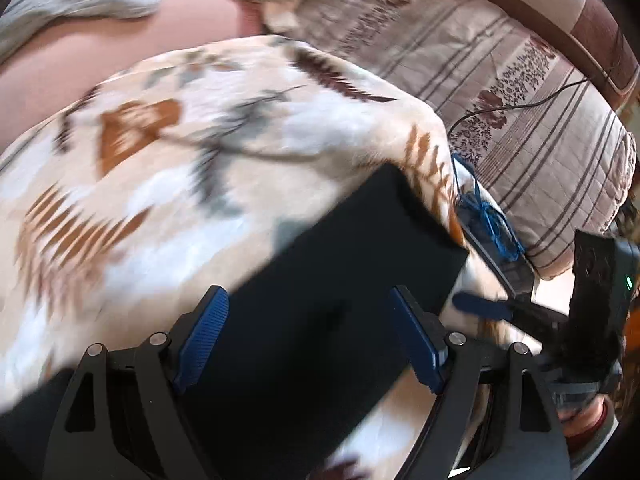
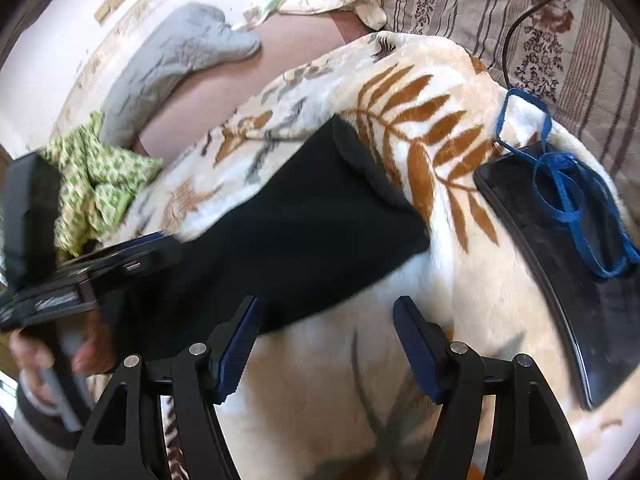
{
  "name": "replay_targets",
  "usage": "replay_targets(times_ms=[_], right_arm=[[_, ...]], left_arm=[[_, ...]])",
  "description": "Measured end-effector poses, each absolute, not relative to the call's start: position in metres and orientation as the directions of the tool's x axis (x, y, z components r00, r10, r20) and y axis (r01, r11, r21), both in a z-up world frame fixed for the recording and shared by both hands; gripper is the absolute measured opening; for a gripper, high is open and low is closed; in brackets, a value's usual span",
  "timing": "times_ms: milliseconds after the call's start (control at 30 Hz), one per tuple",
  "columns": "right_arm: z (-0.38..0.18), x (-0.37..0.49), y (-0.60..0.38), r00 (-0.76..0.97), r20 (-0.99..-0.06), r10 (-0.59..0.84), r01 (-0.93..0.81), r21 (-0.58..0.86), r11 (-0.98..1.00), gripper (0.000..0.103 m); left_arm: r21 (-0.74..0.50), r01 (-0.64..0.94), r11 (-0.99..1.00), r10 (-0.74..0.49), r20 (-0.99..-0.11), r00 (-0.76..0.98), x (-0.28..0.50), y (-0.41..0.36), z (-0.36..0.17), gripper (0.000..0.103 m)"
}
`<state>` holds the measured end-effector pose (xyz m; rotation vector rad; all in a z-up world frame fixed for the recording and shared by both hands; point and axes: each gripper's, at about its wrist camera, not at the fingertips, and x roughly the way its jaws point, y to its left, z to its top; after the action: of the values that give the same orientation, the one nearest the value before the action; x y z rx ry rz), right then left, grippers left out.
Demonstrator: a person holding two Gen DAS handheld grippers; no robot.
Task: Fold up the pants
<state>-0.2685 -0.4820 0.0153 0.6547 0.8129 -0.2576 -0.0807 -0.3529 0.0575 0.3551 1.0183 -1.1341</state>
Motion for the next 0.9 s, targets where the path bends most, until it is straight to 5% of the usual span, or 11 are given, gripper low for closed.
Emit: replay_targets(times_ms=[167,433,467,567,633,667,700,733,767,900], right_arm=[[0.009,-0.264,-0.492,0.714,-0.699,0.047,0.428,0.489,0.76,0.074],[0.003,-0.259,-0.492,0.755,-0.655,0.031,0.408,0.506,0.76,0.077],[0.003,-0.259,-0.492,0.759,-0.651,0.031,0.406,0.509,0.759,0.077],[0.002,-0.253,-0.496,0.77,-0.638,0.028,0.406,0.523,0.75,0.077],[0.001,-0.253,-0.499,0.779,-0.626,0.022,0.412,0.538,0.735,0.074],[0.0,-0.252,-0.501,0.782,-0.623,0.015,0.419,0.543,0.728,0.071],[0.0,-0.25,-0.503,0.782,-0.624,0.003,0.431,0.544,0.72,0.055],[-0.002,-0.249,-0.507,0.775,-0.632,-0.003,0.448,0.546,0.708,0.028],[-0.005,-0.25,-0.511,0.763,-0.646,-0.014,0.473,0.544,0.693,0.017],[0.011,-0.253,-0.503,0.786,-0.618,-0.027,0.444,0.533,0.72,0.01]], left_arm=[[-0.344,0.887,0.309,-0.59,-0.801,-0.105,-0.067,-0.402,0.044,0.082],[-0.332,0.918,0.216,-0.556,-0.815,-0.164,-0.073,-0.45,0.023,0.082],[-0.339,0.919,0.204,-0.57,-0.804,-0.17,-0.073,-0.451,0.023,0.079],[-0.395,0.901,0.178,-0.571,-0.787,-0.232,-0.074,-0.456,0.02,0.043],[-0.384,0.91,0.158,-0.575,-0.785,-0.232,-0.079,-0.458,0.019,0.033],[-0.379,0.913,0.15,-0.576,-0.784,-0.231,-0.081,-0.458,0.019,0.026],[-0.377,0.914,0.148,-0.58,-0.782,-0.229,-0.084,-0.458,0.02,0.022],[-0.381,0.912,0.149,-0.584,-0.778,-0.23,-0.084,-0.457,0.022,0.019],[-0.383,0.911,0.153,-0.588,-0.776,-0.228,-0.084,-0.456,0.024,0.016],[-0.393,0.905,0.161,-0.617,-0.756,-0.219,-0.08,-0.443,0.04,0.01]])
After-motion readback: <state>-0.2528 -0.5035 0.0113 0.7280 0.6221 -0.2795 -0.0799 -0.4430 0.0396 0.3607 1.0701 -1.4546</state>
